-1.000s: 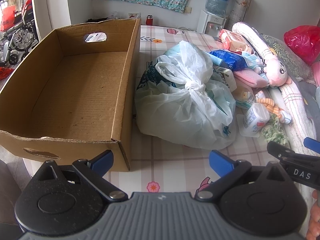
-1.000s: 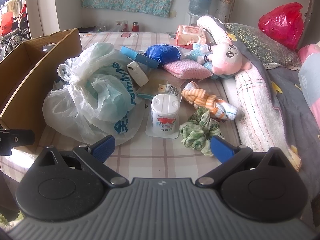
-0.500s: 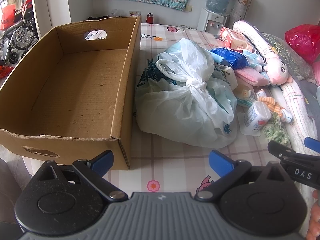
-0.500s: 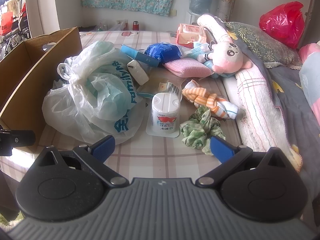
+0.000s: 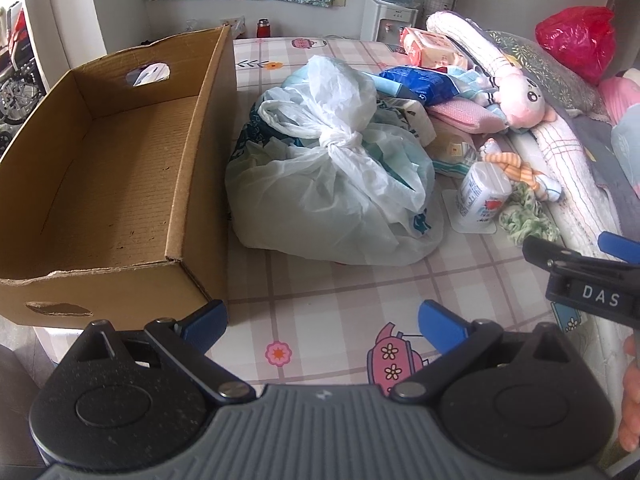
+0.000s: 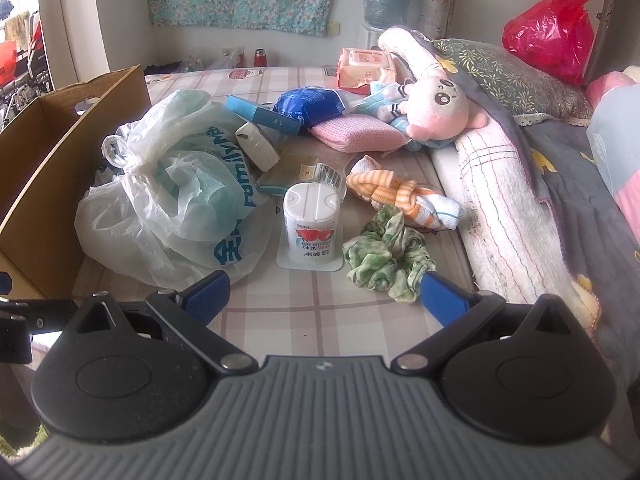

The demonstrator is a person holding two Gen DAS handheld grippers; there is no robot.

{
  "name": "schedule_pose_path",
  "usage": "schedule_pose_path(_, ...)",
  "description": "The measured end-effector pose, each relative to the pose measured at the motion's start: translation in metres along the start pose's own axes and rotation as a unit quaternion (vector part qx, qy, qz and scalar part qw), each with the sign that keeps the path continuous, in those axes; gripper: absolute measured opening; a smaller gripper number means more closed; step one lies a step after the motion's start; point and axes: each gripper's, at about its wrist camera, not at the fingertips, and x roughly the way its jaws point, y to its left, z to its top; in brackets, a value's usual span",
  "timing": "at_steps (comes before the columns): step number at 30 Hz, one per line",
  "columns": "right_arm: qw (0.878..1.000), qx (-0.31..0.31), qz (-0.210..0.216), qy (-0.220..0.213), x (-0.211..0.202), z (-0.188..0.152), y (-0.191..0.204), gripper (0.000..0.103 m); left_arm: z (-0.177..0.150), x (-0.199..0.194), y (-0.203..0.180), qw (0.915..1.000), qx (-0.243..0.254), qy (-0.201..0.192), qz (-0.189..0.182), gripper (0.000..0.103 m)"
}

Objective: Organize soft objects

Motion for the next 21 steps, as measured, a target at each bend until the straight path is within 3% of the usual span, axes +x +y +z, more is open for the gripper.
schedule_pose_path(5,1.000,0.011,-0.002,-0.018,-0.004,0.000,-0.015,0.102,0.012,-0.004,-0.015,0.9996,0.021,-0.018,-0.002,0.102)
schedule_pose_path(10,0.998,-0.005,-0.009,-0.063,-0.007,0.013,-0.036,0.102,0.042,-0.008,-0.037,0.9963,0.066,-0.054,-0.009,0.102)
schedule_pose_path(16,0.995,0.000,0.024,-0.102,0.001,0.059,-0.074,0.102,0.089,0.003,-0.059,0.9908,0.089,-0.094,-0.041,0.102)
schedule_pose_path(21,0.993,0.011,0.053,-0.105,0.018,0.105,-0.099,0.102,0.130,0.016,-0.062,0.9892,0.057,-0.109,-0.080,0.102)
